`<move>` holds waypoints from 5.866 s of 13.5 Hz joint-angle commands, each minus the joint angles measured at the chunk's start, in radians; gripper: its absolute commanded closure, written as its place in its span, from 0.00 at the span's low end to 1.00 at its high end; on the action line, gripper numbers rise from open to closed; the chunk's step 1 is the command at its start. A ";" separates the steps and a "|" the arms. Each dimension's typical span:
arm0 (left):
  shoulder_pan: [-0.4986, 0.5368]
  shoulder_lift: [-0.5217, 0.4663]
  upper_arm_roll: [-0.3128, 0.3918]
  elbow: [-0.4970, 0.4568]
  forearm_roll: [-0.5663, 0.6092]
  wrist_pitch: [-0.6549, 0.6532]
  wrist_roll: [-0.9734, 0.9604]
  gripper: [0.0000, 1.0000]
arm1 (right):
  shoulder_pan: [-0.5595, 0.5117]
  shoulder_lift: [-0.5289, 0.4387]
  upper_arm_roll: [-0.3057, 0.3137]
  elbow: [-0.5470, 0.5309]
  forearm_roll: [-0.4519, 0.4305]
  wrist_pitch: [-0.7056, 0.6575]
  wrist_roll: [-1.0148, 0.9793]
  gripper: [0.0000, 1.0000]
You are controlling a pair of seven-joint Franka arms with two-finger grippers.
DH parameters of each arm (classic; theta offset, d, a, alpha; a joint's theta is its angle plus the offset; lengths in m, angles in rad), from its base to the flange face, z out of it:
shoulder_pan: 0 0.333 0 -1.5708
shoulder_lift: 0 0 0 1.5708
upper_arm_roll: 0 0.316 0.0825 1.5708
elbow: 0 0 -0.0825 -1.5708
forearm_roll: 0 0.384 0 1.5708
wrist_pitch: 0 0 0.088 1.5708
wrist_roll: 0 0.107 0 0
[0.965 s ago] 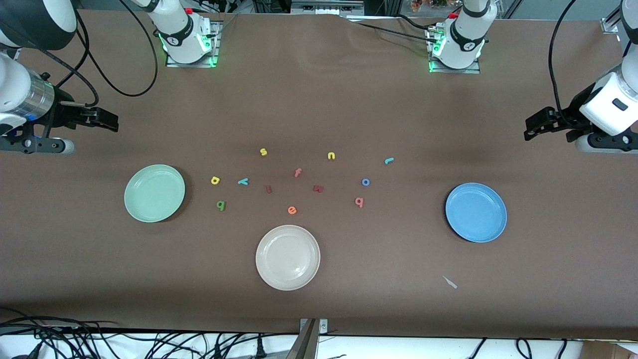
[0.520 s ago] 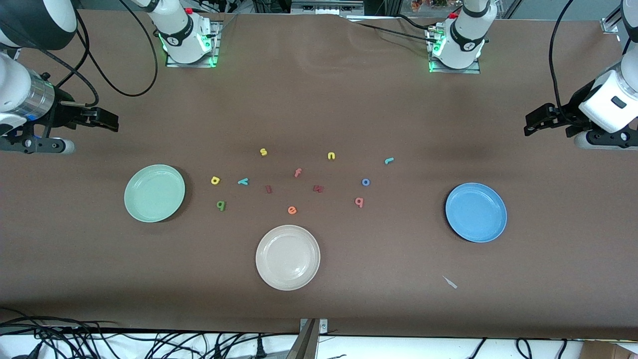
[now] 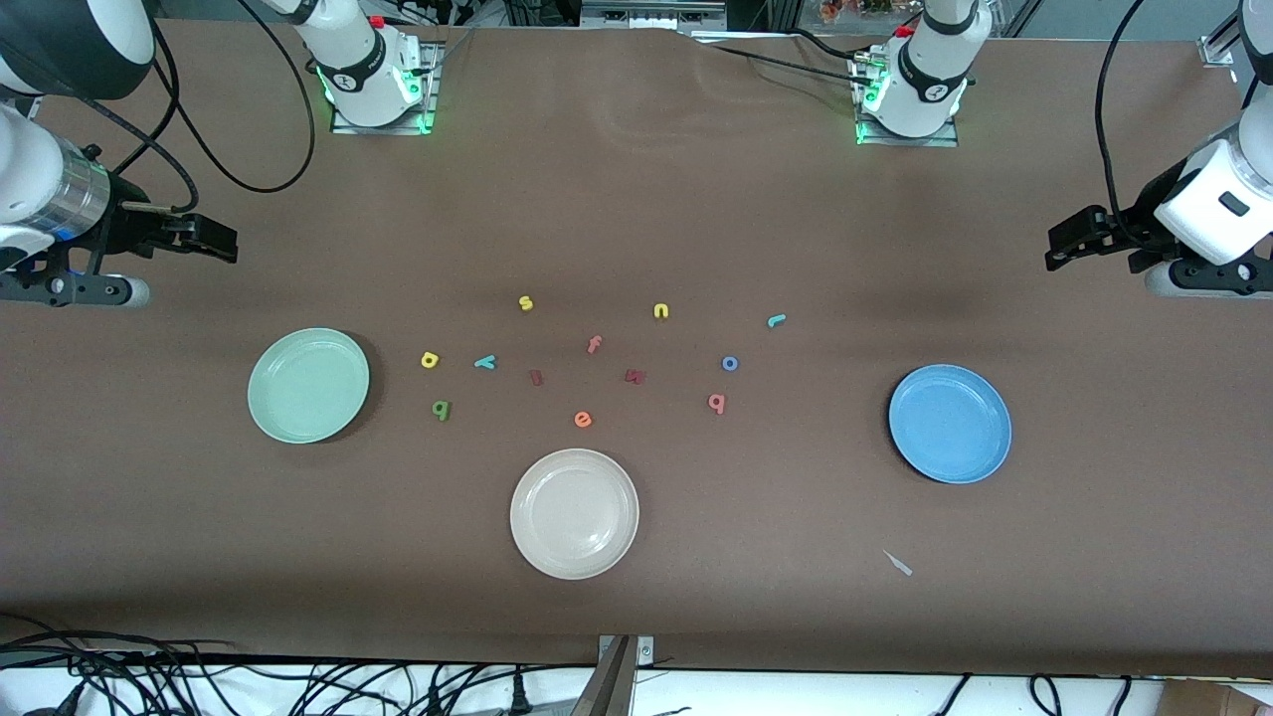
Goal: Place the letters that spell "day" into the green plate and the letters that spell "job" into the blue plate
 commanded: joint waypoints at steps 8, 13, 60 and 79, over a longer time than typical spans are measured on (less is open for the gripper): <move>0.046 -0.028 -0.006 -0.027 0.015 -0.019 0.020 0.00 | -0.003 0.004 0.000 0.014 0.030 -0.008 -0.017 0.00; 0.046 -0.030 -0.011 -0.030 0.006 -0.030 0.020 0.00 | -0.003 0.004 0.000 0.014 0.030 -0.011 -0.017 0.00; 0.094 -0.011 -0.055 -0.022 -0.017 -0.098 0.164 0.00 | -0.003 0.004 0.000 0.014 0.030 -0.008 -0.016 0.00; -0.024 0.213 -0.138 0.041 -0.017 0.003 -0.070 0.00 | 0.005 0.023 0.003 -0.009 0.052 0.052 -0.011 0.00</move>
